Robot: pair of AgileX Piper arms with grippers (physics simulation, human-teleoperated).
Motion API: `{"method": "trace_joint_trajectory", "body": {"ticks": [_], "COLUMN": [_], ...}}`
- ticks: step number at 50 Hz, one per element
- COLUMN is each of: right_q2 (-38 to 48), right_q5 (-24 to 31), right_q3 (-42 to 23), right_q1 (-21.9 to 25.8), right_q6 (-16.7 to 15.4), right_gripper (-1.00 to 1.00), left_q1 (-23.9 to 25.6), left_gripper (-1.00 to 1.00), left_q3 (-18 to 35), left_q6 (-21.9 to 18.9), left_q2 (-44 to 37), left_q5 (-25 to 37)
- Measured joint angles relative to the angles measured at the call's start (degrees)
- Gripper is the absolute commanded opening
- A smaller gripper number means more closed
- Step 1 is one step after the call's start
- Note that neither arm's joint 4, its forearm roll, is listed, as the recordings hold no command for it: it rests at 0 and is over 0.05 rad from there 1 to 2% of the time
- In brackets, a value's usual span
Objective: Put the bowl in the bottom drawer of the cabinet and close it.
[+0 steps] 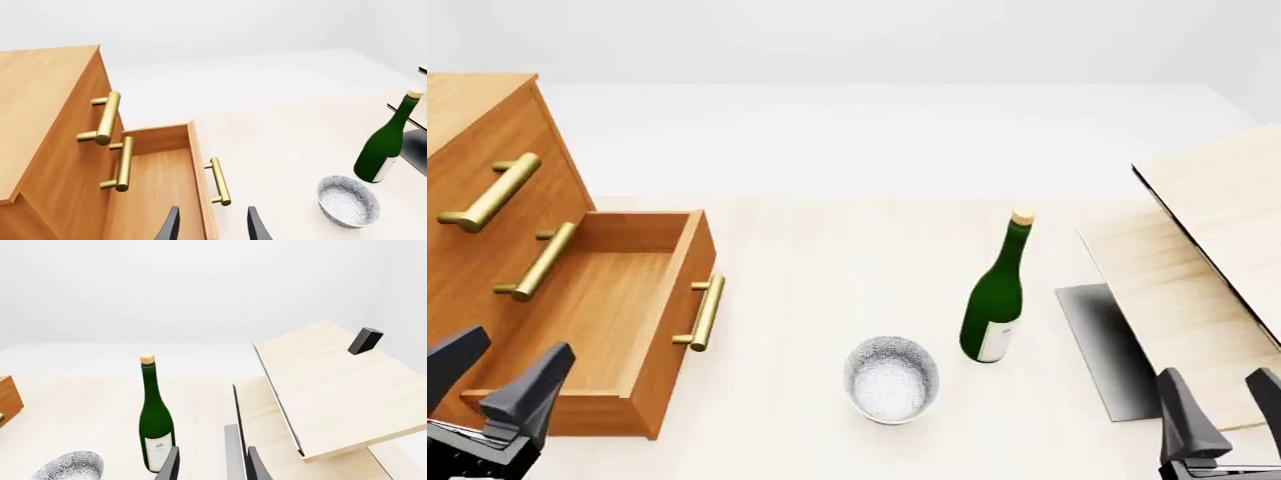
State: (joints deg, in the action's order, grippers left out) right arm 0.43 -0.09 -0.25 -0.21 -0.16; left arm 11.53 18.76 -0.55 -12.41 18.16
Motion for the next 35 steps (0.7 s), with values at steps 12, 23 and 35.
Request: {"method": "trace_joint_trajectory", "body": {"ticks": [12,23,35], "right_q2": [0.00,0.00,0.00], "right_q5": [0.00,0.00,0.00], "right_q3": [0.00,0.00,0.00], "right_q1": [0.00,0.01,0.00], "right_q6": [0.00,0.00,0.00], "right_gripper": [1.00,1.00,1.00], "left_q1": [0.27,-0.55,-1.07], "left_gripper": [1.00,1.00,1.00], "left_q3": [1.74,2.75,4.15], "left_q6": [2.04,3.59,4.76], "left_q2": [-5.65,-11.02,-17.03], "left_q5": [-0.12,-1.39,-2.79]}}
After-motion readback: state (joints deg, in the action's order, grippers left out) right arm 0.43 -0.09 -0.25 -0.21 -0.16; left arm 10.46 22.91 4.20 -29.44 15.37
